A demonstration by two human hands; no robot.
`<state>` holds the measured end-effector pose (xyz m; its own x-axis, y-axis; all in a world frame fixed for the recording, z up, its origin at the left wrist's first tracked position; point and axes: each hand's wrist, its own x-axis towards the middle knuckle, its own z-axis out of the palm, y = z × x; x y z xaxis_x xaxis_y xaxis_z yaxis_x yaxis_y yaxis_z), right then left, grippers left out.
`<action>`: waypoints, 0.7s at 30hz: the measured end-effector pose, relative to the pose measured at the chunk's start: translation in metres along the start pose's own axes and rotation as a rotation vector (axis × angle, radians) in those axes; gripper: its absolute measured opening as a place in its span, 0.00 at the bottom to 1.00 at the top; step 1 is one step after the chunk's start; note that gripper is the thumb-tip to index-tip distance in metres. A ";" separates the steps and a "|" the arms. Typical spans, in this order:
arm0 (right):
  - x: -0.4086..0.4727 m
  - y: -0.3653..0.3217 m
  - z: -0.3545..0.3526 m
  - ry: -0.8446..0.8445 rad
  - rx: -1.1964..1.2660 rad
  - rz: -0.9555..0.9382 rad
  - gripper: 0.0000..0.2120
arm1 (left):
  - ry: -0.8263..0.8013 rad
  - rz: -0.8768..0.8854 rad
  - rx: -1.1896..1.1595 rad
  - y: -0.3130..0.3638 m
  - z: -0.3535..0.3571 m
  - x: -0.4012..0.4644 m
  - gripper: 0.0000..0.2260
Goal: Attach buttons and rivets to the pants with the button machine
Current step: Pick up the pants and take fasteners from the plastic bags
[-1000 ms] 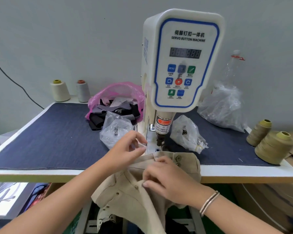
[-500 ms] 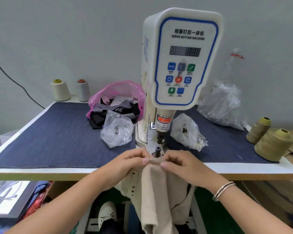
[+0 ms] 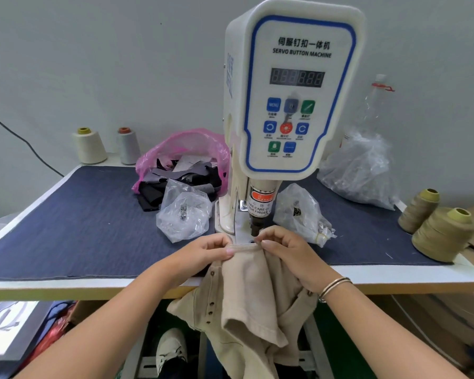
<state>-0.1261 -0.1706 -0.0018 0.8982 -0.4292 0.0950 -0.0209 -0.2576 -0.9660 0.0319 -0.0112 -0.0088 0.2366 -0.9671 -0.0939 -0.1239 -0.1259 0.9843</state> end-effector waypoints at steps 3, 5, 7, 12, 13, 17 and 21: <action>0.003 0.009 0.001 0.038 0.078 0.008 0.10 | 0.013 -0.015 -0.026 -0.007 -0.002 0.004 0.06; 0.004 0.015 0.000 0.065 0.162 0.037 0.11 | 0.030 -0.026 -0.062 -0.009 -0.001 0.008 0.06; 0.006 0.019 0.000 0.079 0.259 0.065 0.10 | 0.043 -0.040 -0.111 -0.012 0.000 0.011 0.09; 0.007 0.025 0.004 0.108 0.355 0.082 0.09 | 0.036 -0.056 -0.181 -0.017 -0.003 0.013 0.16; 0.007 0.026 0.005 0.113 0.362 0.081 0.09 | 0.038 -0.056 -0.187 -0.017 -0.002 0.013 0.16; 0.006 0.028 0.005 0.117 0.403 0.069 0.11 | 0.024 -0.036 -0.182 -0.018 0.000 0.013 0.11; 0.005 0.029 0.005 0.134 0.436 0.063 0.11 | 0.038 -0.022 -0.184 -0.020 0.002 0.012 0.14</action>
<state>-0.1199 -0.1757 -0.0306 0.8358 -0.5479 0.0353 0.1390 0.1490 -0.9790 0.0355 -0.0202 -0.0300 0.2741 -0.9550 -0.1133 0.0592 -0.1008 0.9931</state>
